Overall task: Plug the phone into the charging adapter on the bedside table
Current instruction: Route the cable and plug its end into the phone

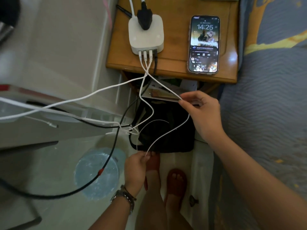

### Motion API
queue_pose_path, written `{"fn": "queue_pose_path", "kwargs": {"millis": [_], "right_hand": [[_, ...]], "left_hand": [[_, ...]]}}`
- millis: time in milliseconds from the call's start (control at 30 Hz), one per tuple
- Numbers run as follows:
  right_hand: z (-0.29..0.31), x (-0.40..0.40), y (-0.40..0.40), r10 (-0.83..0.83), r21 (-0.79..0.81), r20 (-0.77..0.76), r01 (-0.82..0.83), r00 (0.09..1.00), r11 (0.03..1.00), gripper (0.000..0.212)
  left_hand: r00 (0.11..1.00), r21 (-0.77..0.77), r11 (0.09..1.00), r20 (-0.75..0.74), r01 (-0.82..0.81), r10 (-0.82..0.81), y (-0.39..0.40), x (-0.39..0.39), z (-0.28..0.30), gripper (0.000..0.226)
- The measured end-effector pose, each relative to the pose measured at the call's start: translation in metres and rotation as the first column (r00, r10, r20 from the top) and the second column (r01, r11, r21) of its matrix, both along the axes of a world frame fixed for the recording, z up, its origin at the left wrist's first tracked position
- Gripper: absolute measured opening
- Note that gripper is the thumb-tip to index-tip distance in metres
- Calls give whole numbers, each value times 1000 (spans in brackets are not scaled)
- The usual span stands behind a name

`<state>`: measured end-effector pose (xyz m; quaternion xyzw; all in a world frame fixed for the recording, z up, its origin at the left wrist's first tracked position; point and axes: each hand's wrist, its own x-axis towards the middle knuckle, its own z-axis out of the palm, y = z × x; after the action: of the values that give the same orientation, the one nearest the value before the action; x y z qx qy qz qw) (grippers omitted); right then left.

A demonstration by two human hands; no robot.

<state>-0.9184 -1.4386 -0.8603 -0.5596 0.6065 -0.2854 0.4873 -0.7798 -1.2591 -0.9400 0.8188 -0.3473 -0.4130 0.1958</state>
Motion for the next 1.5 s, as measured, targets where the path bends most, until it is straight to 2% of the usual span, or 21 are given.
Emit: {"fn": "queue_pose_path", "kwargs": {"millis": [167,333,533,700,800,967,1200,1500], "right_hand": [[19,-7,12,-11,45,40,9,999,999,33],[44,-23,38,-171,85,59,166,984,983,33],[65,-36,82,-268,257,43,248,963,934,18],[76,-35,123,-266,491,22,221,964,843,18],[85,-33,139,-276,526,21,224,961,820,19],[101,-36,139,-295,523,21,241,955,818,25],[100,-52,117,-202,501,-55,202,978,842,40],[85,-61,111,-170,537,-102,198,980,820,56]], "left_hand": [[995,-50,994,-9,-100,100,1,-14,41,15],[977,-71,976,-72,-206,201,-2,-24,87,19],[836,-39,874,-317,-484,449,0,-26,146,21],[754,-15,827,-420,-562,504,1,-31,193,19],[701,10,795,-466,-607,540,0,-32,215,17],[651,34,775,-520,-631,553,3,-28,248,15],[591,100,784,-599,-613,539,10,-13,299,16],[588,112,831,-655,-546,474,14,-6,353,17]]}}
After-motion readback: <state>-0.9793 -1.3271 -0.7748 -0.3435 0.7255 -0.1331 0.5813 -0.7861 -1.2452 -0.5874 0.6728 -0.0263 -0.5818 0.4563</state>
